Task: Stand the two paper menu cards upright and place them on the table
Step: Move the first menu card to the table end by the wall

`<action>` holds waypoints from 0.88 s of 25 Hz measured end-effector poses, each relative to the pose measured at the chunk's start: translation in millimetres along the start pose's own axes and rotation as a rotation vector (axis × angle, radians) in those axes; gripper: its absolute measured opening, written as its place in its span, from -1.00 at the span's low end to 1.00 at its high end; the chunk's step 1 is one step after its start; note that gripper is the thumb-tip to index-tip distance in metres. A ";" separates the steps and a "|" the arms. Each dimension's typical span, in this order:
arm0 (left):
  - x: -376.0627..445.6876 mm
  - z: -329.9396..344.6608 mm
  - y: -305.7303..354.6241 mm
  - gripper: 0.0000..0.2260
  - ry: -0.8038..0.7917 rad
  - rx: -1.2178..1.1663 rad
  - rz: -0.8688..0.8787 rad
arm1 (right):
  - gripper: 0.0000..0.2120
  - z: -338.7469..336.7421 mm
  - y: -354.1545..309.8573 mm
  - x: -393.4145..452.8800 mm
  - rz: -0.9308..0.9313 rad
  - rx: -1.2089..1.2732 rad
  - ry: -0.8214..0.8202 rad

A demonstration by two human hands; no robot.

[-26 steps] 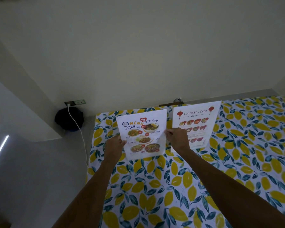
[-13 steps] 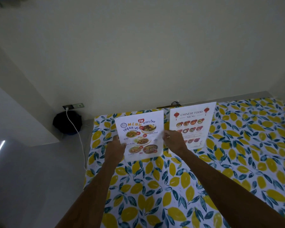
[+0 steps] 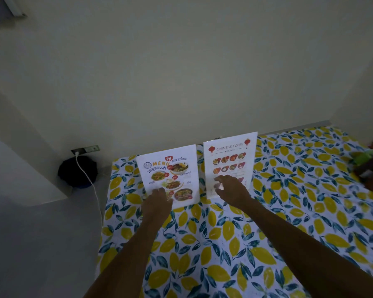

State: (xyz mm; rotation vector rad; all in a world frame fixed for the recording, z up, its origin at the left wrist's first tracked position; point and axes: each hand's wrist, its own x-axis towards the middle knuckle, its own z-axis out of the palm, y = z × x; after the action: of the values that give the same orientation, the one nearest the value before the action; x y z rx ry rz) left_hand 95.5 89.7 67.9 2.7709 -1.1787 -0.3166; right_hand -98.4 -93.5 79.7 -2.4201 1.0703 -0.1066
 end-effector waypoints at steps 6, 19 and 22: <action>0.7 18.7 79.8 -0.67 -0.072 -0.138 0.121 | -0.64 -28.7 55.5 -9.9 0.049 -0.107 -0.026; 45.4 39.7 194.6 -0.47 0.001 -0.539 -0.271 | -0.51 -52.3 158.5 72.1 0.168 0.246 -0.028; 59.1 44.5 193.4 -0.63 0.059 -0.525 -0.339 | -0.76 -46.0 169.1 86.0 0.073 0.291 0.018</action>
State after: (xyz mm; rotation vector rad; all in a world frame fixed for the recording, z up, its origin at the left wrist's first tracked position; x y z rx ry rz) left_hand -10.1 -87.6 51.7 2.4674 -0.5054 -0.4886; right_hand -165.3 -270.4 31.2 -2.1219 1.0684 -0.2424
